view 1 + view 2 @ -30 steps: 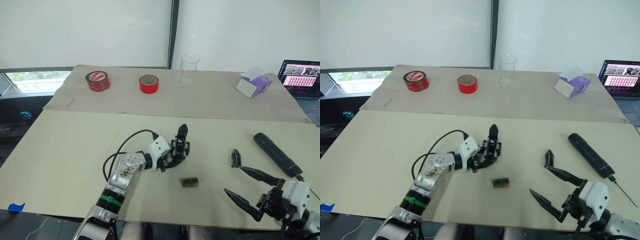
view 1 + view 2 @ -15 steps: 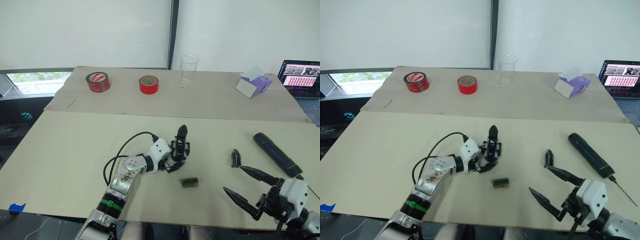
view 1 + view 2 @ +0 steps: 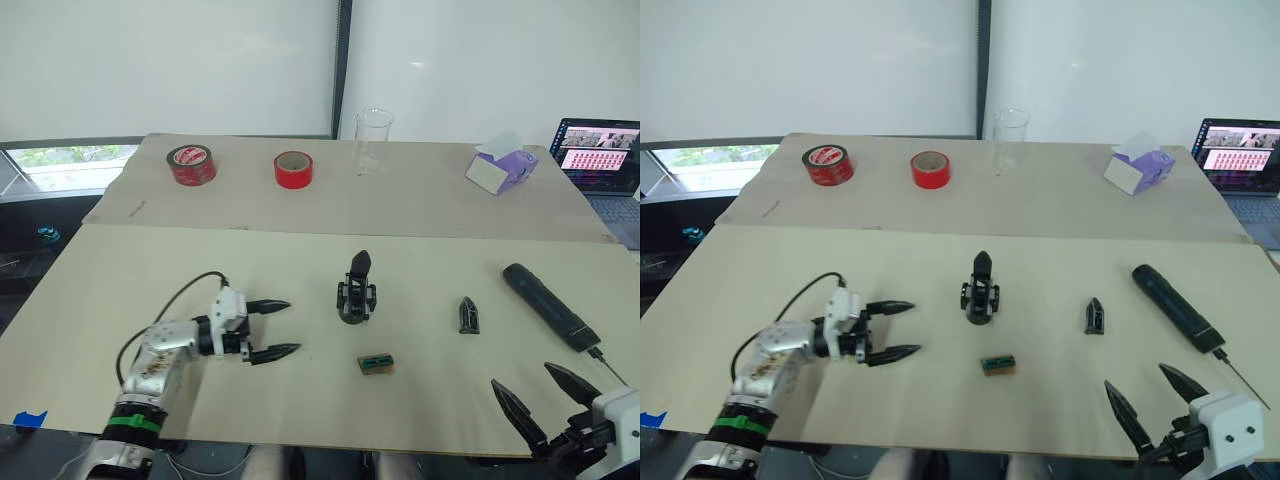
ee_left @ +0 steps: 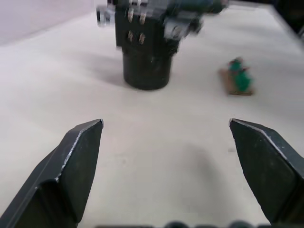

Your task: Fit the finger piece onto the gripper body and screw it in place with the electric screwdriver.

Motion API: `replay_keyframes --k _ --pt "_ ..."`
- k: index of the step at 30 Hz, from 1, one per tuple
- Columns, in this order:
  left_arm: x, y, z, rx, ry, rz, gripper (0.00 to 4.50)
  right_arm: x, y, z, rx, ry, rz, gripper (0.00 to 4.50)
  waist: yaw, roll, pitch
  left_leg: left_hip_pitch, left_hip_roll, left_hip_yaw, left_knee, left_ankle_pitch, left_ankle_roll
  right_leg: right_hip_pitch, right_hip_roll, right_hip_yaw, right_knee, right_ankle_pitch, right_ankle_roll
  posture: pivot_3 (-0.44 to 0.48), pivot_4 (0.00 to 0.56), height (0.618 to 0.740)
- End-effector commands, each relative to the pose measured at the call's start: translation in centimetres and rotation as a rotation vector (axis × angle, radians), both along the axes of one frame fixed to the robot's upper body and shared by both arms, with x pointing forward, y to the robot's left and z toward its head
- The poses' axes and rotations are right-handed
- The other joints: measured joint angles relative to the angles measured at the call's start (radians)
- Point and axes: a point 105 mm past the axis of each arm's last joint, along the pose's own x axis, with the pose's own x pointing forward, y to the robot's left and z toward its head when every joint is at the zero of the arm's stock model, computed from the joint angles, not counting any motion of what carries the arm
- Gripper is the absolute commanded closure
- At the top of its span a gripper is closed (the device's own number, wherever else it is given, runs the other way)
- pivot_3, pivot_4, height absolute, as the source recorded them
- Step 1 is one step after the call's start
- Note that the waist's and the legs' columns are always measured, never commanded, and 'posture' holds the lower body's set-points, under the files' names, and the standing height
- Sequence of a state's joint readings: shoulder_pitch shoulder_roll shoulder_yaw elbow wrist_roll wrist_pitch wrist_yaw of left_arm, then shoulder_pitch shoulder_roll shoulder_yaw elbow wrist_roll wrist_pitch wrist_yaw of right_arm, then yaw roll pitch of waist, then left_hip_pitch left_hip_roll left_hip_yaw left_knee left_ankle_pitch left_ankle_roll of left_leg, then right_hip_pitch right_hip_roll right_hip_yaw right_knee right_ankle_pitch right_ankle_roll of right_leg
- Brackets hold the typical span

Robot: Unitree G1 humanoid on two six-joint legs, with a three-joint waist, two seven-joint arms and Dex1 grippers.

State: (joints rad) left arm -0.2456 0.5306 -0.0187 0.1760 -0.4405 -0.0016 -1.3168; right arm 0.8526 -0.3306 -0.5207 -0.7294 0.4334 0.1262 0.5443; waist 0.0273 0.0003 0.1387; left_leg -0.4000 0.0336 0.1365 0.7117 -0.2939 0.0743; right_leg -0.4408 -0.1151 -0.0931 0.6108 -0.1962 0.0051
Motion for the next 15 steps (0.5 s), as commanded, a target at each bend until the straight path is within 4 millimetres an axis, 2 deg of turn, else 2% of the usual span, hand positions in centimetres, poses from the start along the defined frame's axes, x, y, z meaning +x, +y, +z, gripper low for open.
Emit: replay_keyframes --k 1,4,7,8,11,15 --pt "-0.1 -1.1 5.0 -0.097 -0.064 -0.075 0.03 0.4 -0.9 0.0 -0.007 0.038 -0.087 0.0 0.001 0.0 0.0 0.0 -0.001 0.0 0.0 0.0 0.0 0.0 -0.001 0.0 0.0 0.0 0.0 0.0 0.15 0.74" --pt "-1.1 -2.1 6.6 -0.119 -0.018 -0.155 0.03 1.7 -0.9 0.1 0.029 0.091 -0.093 0.0 -0.005 -0.001 0.0 0.0 -0.001 0.0 0.001 0.0 0.0 0.002 0.0 0.001 0.0 0.0 0.0 0.0 0.15 0.74" --pt "-1.9 -3.6 7.6 -0.122 -0.027 -0.201 0.03 4.2 -0.6 0.8 0.1 0.142 -0.065 0.0 -0.021 0.0 0.0 0.001 -0.001 0.002 0.0 0.001 0.001 0.004 0.002 0.004 0.001 0.001 0.0 0.0 0.15 0.74" --pt "-2.1 -4.1 8.1 -0.131 -0.041 -0.201 0.03 5.1 -0.9 0.8 0.105 0.186 -0.069 0.0 -0.024 -0.001 0.0 0.001 -0.001 0.002 0.0 0.004 0.006 0.004 0.003 0.005 0.002 0.001 0.0 0.0 0.15 0.74" --pt "-2.3 -5.0 8.9 -0.156 -0.067 -0.188 0.03 7.6 -1.3 1.2 0.112 0.301 -0.073 0.0 -0.017 -0.001 0.001 0.002 -0.001 0.001 0.0 0.006 0.005 0.004 0.006 0.006 0.002 0.001 -0.001 0.0 0.15 0.74" --pt "-2.2 -5.3 9.2 -0.161 -0.092 -0.152 0.03 10.5 -1.4 1.7 0.058 0.429 -0.085 0.0 -0.015 -0.002 0.001 0.001 -0.001 0.001 -0.001 0.006 0.004 0.003 0.008 0.006 0.002 0.003 -0.006 0.0 0.15 0.74"
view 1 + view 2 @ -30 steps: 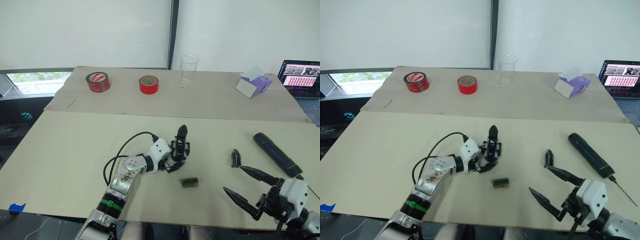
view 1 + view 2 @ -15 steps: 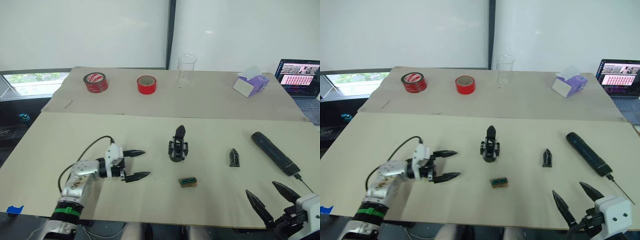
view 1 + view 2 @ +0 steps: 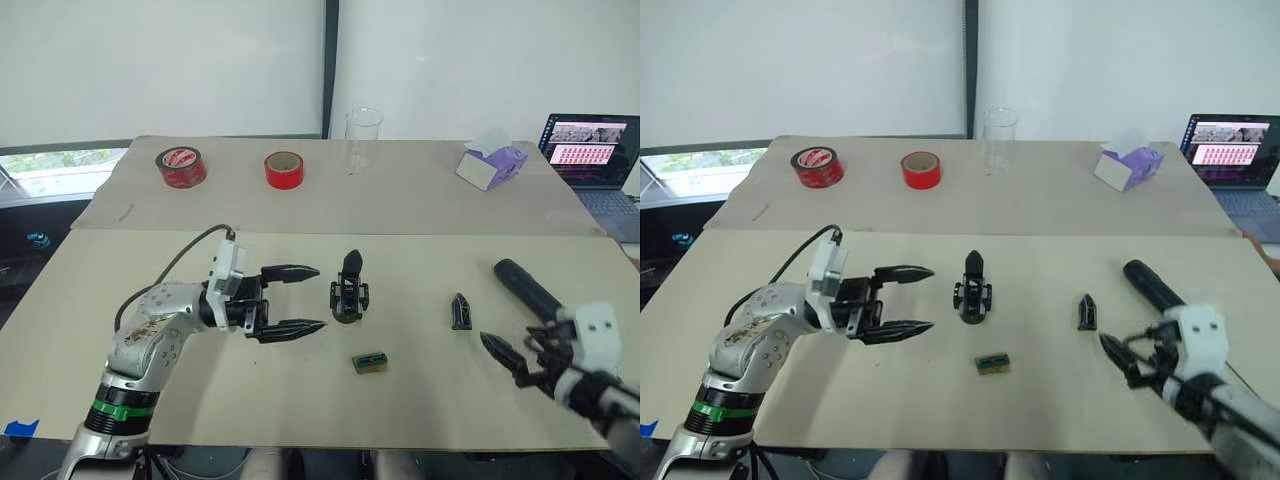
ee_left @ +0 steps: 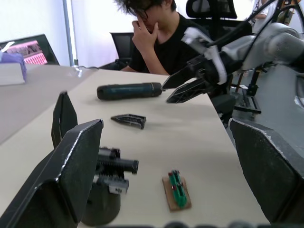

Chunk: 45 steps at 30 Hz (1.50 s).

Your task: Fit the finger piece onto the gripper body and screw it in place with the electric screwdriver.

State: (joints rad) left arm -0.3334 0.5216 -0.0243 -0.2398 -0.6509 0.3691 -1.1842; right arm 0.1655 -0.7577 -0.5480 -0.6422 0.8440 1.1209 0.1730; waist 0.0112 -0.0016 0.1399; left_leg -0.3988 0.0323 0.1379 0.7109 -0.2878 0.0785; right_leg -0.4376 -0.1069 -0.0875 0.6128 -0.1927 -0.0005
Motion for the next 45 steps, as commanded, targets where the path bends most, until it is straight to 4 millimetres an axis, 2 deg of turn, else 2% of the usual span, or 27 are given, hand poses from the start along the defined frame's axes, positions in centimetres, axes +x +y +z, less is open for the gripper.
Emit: replay_keyframes --k 1,3,9,21,26,31,33,36,38,40,42,45 --pt "-0.3 -0.2 0.9 -0.008 -0.044 0.021 0.03 1.4 0.1 -0.5 -0.029 0.137 -0.008 0.0 0.001 -0.001 0.001 0.0 0.0 0.0 0.0 0.0 0.0 0.0 0.0 0.0 0.0 0.001 -0.001 0.0 0.15 0.74" --pt "-0.2 -0.2 0.9 -0.006 -0.051 0.042 0.03 3.0 0.7 -0.3 -0.033 0.16 -0.002 0.0 0.001 -0.002 0.001 -0.001 0.0 0.0 0.0 0.0 0.0 0.0 0.001 -0.001 -0.001 0.001 -0.001 0.0 0.15 0.74" --pt "-0.3 0.0 0.9 -0.003 -0.057 0.073 0.03 5.5 2.0 -1.0 -0.008 0.267 -0.03 0.0 0.001 -0.003 0.002 -0.003 -0.001 0.0 0.001 0.0 0.001 -0.001 0.001 -0.001 -0.002 0.005 0.005 0.0 0.15 0.74" --pt "-0.9 0.5 0.8 0.016 -0.067 0.103 0.03 5.7 2.5 -3.3 -0.043 0.38 -0.052 0.0 -0.001 -0.003 0.002 -0.004 0.0 0.0 0.001 0.005 -0.006 -0.001 0.0 -0.002 -0.001 0.002 0.011 0.0 0.15 0.74" --pt "-0.9 0.7 0.8 0.021 -0.073 0.111 0.0 5.1 2.7 -4.6 0.012 0.437 -0.033 1.47 -0.001 -0.004 0.002 -0.003 0.0 0.0 0.001 0.002 -0.002 -0.001 0.001 -0.002 -0.001 0.002 0.011 0.0 0.15 0.74" --pt "-0.9 1.1 0.8 0.025 -0.077 0.122 0.0 4.6 2.8 -4.8 0.008 0.451 -0.012 3.23 -0.002 -0.004 0.001 -0.002 0.001 0.0 0.0 0.002 -0.003 0.0 0.002 -0.003 -0.001 0.002 0.011 0.0 0.15 0.74" --pt "-0.8 1.3 0.7 0.028 -0.074 0.128 0.0 4.4 2.8 -4.5 0.0 0.444 0.002 3.35 -0.002 -0.004 0.001 -0.002 0.001 0.0 0.0 0.002 -0.003 0.0 0.002 -0.003 -0.001 0.002 0.011 0.0 0.15 0.74" --pt "-0.6 1.4 0.9 -0.008 -0.049 0.153 0.0 4.9 3.3 -2.3 0.023 0.345 0.039 3.35 -0.002 -0.004 0.001 -0.002 0.001 0.0 0.0 0.002 -0.002 0.0 0.002 -0.003 -0.001 0.002 0.011 0.0 0.15 0.74" --pt "-0.3 1.4 1.5 -0.065 -0.021 0.182 0.0 5.9 3.4 0.1 -0.005 0.181 0.063 3.35 -0.001 -0.004 0.001 -0.003 0.001 0.0 0.0 0.002 -0.002 -0.001 0.001 -0.003 -0.001 0.002 0.011 0.0 0.15 0.74" --pt "0.9 1.1 3.1 -0.186 0.049 0.238 0.0 7.0 5.3 5.2 -0.136 -0.166 0.19 3.35 0.001 -0.003 0.003 -0.004 0.001 -0.001 0.0 0.002 -0.002 -0.001 0.001 -0.002 -0.001 0.002 0.012 0.0 0.15 0.74" --pt "1.5 0.9 4.0 -0.25 0.104 0.26 0.0 6.9 7.0 7.7 -0.233 -0.356 0.291 3.35 0.001 -0.002 0.005 -0.005 0.0 -0.001 0.0 0.002 -0.001 -0.002 0.0 -0.002 -0.001 0.002 0.014 0.0 0.15 0.74" --pt "3.3 -0.7 5.9 -0.377 0.214 0.305 0.0 6.4 10.7 11.9 -0.351 -0.694 0.39 3.35 0.0 -0.005 0.006 -0.004 -0.001 -0.002 0.0 0.004 -0.003 0.0 0.001 -0.002 -0.001 0.002 0.015 0.0 0.15 0.74"
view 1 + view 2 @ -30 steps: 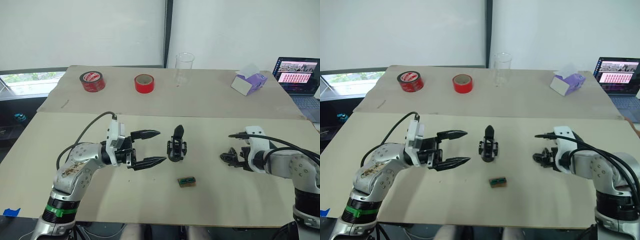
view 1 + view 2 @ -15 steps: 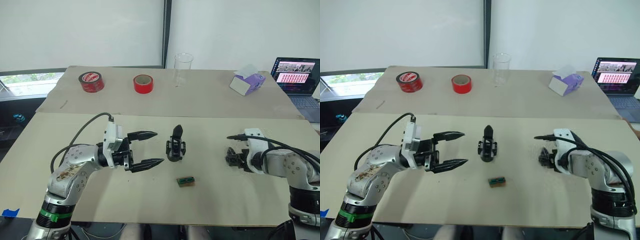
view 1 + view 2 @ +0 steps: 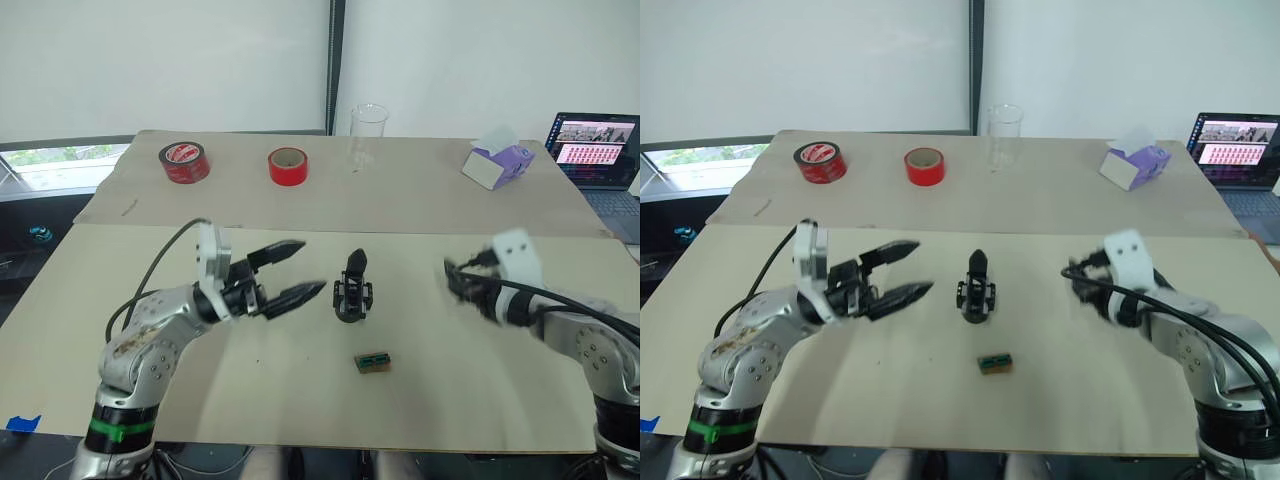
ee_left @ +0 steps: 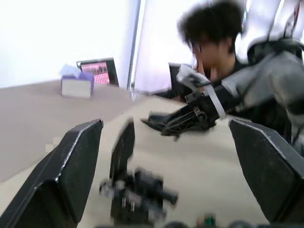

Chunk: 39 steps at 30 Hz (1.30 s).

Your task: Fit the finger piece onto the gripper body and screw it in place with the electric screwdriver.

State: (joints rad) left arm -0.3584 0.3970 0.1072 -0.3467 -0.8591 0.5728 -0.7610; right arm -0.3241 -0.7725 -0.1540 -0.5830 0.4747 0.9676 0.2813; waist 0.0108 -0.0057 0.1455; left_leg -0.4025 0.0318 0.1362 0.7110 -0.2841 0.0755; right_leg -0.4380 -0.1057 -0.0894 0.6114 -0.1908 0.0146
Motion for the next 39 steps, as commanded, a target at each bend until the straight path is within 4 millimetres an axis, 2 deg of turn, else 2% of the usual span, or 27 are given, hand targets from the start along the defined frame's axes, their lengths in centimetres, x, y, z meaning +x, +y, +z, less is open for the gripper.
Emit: replay_keyframes --k 1,5,9,15,21,24,28,31,32,36,38,39 --pt "1.4 -1.6 2.4 -0.132 0.08 0.035 0.0 -1.2 5.0 5.6 -0.101 -0.422 0.186 3.35 0.0 -0.002 0.001 0.0 0.0 0.0 0.0 0.003 -0.005 0.0 0.0 0.0 0.0 0.0 0.0 0.0 0.15 0.74" --pt "2.5 -3.4 3.9 -0.212 0.118 0.04 0.0 -1.9 7.8 6.8 -0.136 -0.585 0.262 3.35 -0.001 -0.003 0.002 0.0 -0.001 0.0 0.0 0.005 -0.007 0.0 0.001 0.0 0.0 0.0 0.0 0.0 0.15 0.74" --pt "3.5 -4.7 4.6 -0.274 0.171 0.047 0.0 -2.7 10.0 7.2 -0.156 -0.667 0.341 3.35 0.001 -0.004 0.002 0.0 -0.001 0.001 0.0 0.006 -0.008 0.0 0.001 0.0 0.0 0.0 0.0 0.0 0.15 0.74" --pt "3.7 -6.0 4.9 -0.298 0.197 0.016 0.0 -2.9 11.0 6.9 -0.178 -0.694 0.389 3.35 0.0 -0.004 0.002 0.0 -0.001 0.0 0.0 0.006 -0.008 0.001 0.001 0.0 0.0 0.0 0.0 0.0 0.15 0.74" --pt "3.2 -6.5 5.3 -0.329 0.179 -0.016 0.0 -2.8 11.0 6.4 -0.183 -0.682 0.395 3.35 0.0 -0.004 0.002 0.0 -0.001 0.0 0.0 0.006 -0.008 0.0 0.001 0.0 0.0 0.0 -0.001 0.0 0.15 0.74" --pt "2.9 -6.2 5.5 -0.349 0.162 -0.019 0.89 -2.7 10.8 6.2 -0.181 -0.671 0.386 3.35 0.0 -0.004 0.002 0.0 -0.001 0.0 0.0 0.006 -0.008 0.0 0.001 0.0 0.0 0.0 -0.001 0.0 0.15 0.74" --pt "2.9 -5.9 5.7 -0.373 0.146 -0.011 2.68 -2.5 10.6 6.0 -0.18 -0.66 0.375 3.35 0.0 -0.004 0.002 0.0 -0.001 0.0 0.0 0.006 -0.008 0.0 0.001 0.0 0.0 0.001 -0.001 0.0 0.15 0.74" --pt "2.7 -5.9 5.6 -0.376 0.151 -0.016 4.2 -2.3 10.5 6.0 -0.18 -0.659 0.366 3.35 0.0 -0.004 0.002 0.0 -0.001 0.0 0.0 0.006 -0.008 0.0 0.001 0.0 0.0 0.001 -0.001 0.0 0.15 0.74" --pt "2.6 -5.9 5.6 -0.38 0.149 -0.021 4.5 -2.3 10.5 6.0 -0.182 -0.659 0.363 3.35 0.0 -0.004 0.002 0.0 -0.001 0.0 0.0 0.006 -0.008 0.0 0.001 0.0 0.0 0.001 -0.001 0.0 0.15 0.74" --pt "2.6 -5.7 6.0 -0.425 0.15 -0.028 4.5 -2.4 9.9 6.6 -0.099 -0.634 0.363 3.35 0.0 -0.004 0.002 0.0 -0.001 0.0 0.0 0.006 -0.008 0.0 0.001 0.0 0.0 0.001 -0.001 0.0 0.15 0.74" --pt "2.8 -5.3 6.2 -0.457 0.162 -0.028 4.5 -2.5 9.2 7.2 -0.091 -0.62 0.379 2.32 0.002 -0.004 0.002 0.0 -0.001 0.0 0.0 0.006 -0.007 0.0 0.001 0.0 0.0 0.001 -0.001 0.0 0.15 0.74" --pt "2.9 -5.1 6.2 -0.468 0.166 -0.034 4.5 -2.6 8.7 7.6 -0.079 -0.61 0.391 1.95 0.002 -0.004 0.002 -0.001 -0.001 0.0 0.0 0.006 -0.007 0.0 0.001 0.0 0.0 0.001 -0.001 0.0 0.15 0.74"
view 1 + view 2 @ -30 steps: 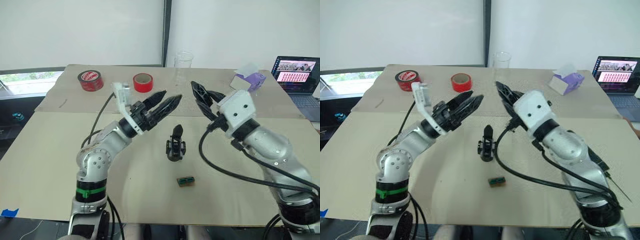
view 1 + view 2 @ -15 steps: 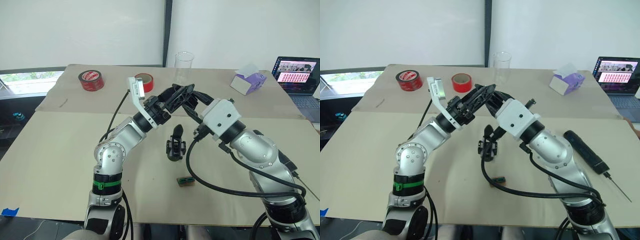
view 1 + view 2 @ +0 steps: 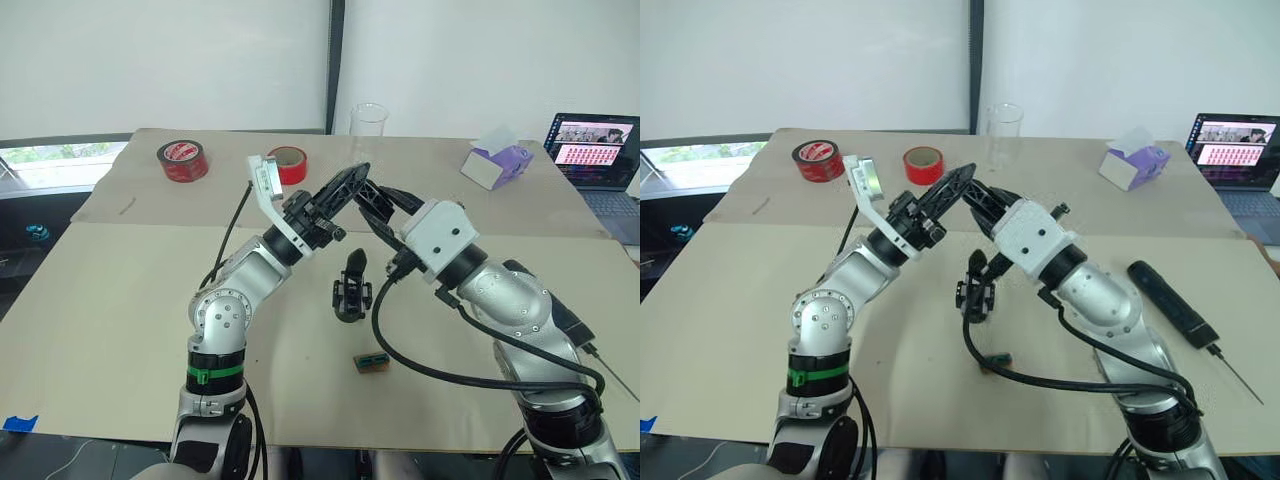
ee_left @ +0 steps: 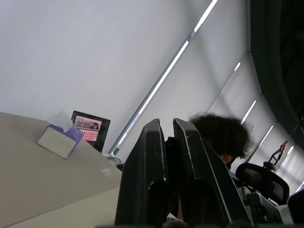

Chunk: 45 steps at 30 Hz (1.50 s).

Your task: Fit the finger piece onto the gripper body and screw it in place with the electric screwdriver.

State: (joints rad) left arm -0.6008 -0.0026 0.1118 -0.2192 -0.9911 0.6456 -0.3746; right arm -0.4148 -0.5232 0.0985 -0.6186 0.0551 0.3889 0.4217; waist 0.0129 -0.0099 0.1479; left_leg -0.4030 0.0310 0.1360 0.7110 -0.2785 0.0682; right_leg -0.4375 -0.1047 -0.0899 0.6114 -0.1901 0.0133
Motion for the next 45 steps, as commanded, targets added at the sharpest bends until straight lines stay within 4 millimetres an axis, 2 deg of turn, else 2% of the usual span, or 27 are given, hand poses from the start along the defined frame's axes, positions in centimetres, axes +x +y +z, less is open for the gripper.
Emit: replay_keyframes --k 1,4,5,6,9,13,18,22,26,33,38,41,45 --pt "-0.4 1.1 1.6 -0.073 -0.053 -0.011 4.5 -0.8 -2.0 2.7 0.035 -0.021 0.023 1.63 0.0 0.0 0.0 0.0 0.0 0.0 0.0 0.0 0.0 0.0 0.0 0.0 0.0 0.001 -0.002 0.0 0.15 0.74" --pt "0.0 2.1 2.1 -0.073 -0.079 -0.033 4.5 -1.7 -2.7 2.3 0.004 0.158 0.156 0.54 -0.001 0.0 0.0 0.0 0.0 0.0 0.0 -0.001 0.001 0.0 0.0 0.0 0.0 0.004 -0.006 0.0 0.15 0.74" --pt "-0.1 2.5 2.2 -0.042 -0.099 -0.071 4.5 -2.1 -3.2 2.2 0.008 0.27 0.215 0.2 -0.002 0.0 0.0 0.0 0.0 0.0 0.0 -0.001 0.002 0.0 0.0 0.0 0.0 0.004 -0.007 0.0 0.15 0.74" --pt "-0.1 2.8 2.3 -0.018 -0.112 -0.099 4.5 -2.5 -3.5 2.2 0.014 0.343 0.255 0.02 -0.002 0.0 0.001 0.0 0.0 0.0 0.0 -0.001 0.003 0.0 0.0 0.0 0.0 0.004 -0.007 0.0 0.15 0.74" --pt "-1.1 2.8 1.4 0.156 -0.155 -0.251 4.5 -4.2 -3.8 2.1 0.04 0.616 0.413 0.02 -0.007 0.0 0.001 0.0 0.001 -0.001 0.0 -0.005 0.009 -0.001 0.001 -0.001 0.0 0.005 -0.009 0.0 0.15 0.74" --pt "-2.3 2.5 0.0 0.325 -0.18 -0.399 4.5 -5.9 -3.3 1.5 0.023 0.838 0.529 0.02 -0.005 0.0 0.001 0.0 0.001 -0.002 -0.001 -0.005 0.009 -0.001 0.001 -0.002 0.0 0.004 -0.01 0.0 0.15 0.74" --pt "-4.1 1.2 -0.9 0.432 -0.238 -0.551 4.5 -5.4 -1.4 -1.2 -0.004 1.017 0.505 0.02 -0.001 -0.001 0.001 -0.001 0.001 -0.001 0.0 -0.006 0.01 -0.001 -0.001 -0.001 0.0 0.004 -0.01 0.0 0.15 0.74" --pt "-4.4 0.6 -1.6 0.457 -0.231 -0.579 4.5 -5.1 0.2 -2.4 0.012 1.123 0.515 0.02 -0.001 -0.001 0.001 -0.001 0.001 -0.001 0.0 -0.005 0.009 -0.001 -0.001 -0.001 0.0 0.004 -0.01 0.0 0.15 0.74" --pt "-4.5 0.3 -2.3 0.509 -0.238 -0.591 4.5 -5.2 1.3 -2.8 0.013 1.156 0.532 0.02 -0.001 -0.001 0.001 -0.003 0.001 -0.001 0.0 -0.001 0.002 -0.003 -0.001 -0.001 0.0 0.004 -0.01 0.0 0.15 0.74" --pt "-4.5 0.1 -3.7 0.61 -0.233 -0.591 4.5 -5.1 1.6 -3.1 0.009 1.183 0.509 0.02 -0.001 -0.001 0.001 -0.003 0.0 -0.001 0.0 -0.002 0.005 -0.002 -0.001 -0.001 0.0 0.004 -0.009 0.0 0.15 0.74" --pt "-4.4 0.1 -3.9 0.609 -0.231 -0.585 4.5 -5.2 1.5 -3.7 -0.008 1.206 0.491 0.02 -0.001 0.0 0.001 -0.003 0.001 -0.002 0.0 -0.003 0.006 -0.003 -0.001 -0.002 0.0 0.004 -0.009 0.0 0.15 0.74" --pt "-4.4 0.2 -4.1 0.614 -0.229 -0.576 4.5 -5.4 1.4 -4.4 -0.036 1.224 0.468 0.84 -0.001 0.0 0.001 -0.003 0.001 -0.001 0.0 -0.003 0.006 -0.003 -0.001 -0.002 0.0 0.004 -0.009 0.0 0.15 0.74" --pt "-4.7 0.3 -4.3 0.623 -0.228 -0.587 4.5 -5.5 1.5 -4.5 -0.032 1.232 0.484 2.31 -0.001 -0.001 0.001 -0.003 0.001 -0.001 0.0 -0.003 0.006 -0.003 -0.001 -0.002 0.0 0.004 -0.009 0.0 0.15 0.74"
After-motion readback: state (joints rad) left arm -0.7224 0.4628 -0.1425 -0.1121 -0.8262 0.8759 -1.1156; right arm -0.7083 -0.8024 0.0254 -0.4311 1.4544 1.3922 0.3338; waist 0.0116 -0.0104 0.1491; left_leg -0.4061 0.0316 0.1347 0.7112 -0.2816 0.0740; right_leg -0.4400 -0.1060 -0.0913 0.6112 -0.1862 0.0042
